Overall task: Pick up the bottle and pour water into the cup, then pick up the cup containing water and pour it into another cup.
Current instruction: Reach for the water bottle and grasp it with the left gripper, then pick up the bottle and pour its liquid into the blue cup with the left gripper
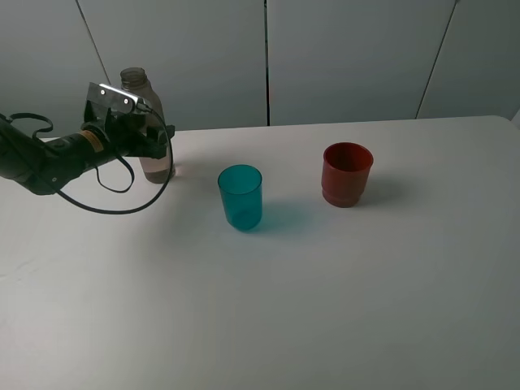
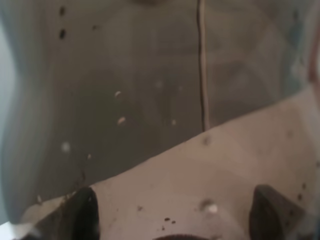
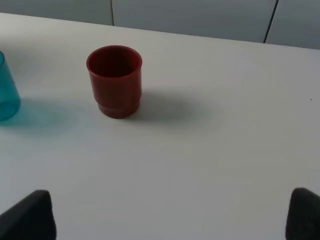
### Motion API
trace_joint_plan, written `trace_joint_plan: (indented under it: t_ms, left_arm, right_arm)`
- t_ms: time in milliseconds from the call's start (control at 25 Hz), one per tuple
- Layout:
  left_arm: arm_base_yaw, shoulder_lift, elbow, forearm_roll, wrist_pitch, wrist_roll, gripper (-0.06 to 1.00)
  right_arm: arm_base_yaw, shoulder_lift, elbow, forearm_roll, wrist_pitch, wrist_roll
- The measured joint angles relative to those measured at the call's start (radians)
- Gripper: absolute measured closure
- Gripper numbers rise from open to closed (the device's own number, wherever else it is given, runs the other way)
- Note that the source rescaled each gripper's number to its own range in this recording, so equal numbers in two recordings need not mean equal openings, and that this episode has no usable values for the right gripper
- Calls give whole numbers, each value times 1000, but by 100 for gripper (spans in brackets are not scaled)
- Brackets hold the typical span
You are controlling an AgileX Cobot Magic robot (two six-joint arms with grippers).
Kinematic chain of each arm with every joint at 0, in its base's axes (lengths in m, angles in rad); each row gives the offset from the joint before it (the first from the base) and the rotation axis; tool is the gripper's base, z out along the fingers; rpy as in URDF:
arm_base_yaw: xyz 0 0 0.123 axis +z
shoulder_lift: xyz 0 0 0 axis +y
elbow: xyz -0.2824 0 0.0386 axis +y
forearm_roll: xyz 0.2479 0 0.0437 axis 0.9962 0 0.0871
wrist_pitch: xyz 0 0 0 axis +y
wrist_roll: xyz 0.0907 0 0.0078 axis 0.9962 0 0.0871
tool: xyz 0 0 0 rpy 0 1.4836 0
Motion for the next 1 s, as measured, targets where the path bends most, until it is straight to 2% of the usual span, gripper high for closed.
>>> trace_joint_plan:
  t_ms: [160, 320, 640, 1000]
  left_arm:
    - [0, 0, 0, 2, 0, -14, 89]
    - [0, 1, 0, 8, -2, -73, 92]
    - [0, -31, 0, 74, 12, -106, 93]
    - [-20, -118, -54, 198, 168, -129, 93]
  right_arm:
    - [0, 0, 0, 0, 0, 0]
    - [0, 0, 0, 0, 0, 0]
    - [0, 0, 0, 0, 0, 0]
    - [0, 0, 0, 0, 0, 0]
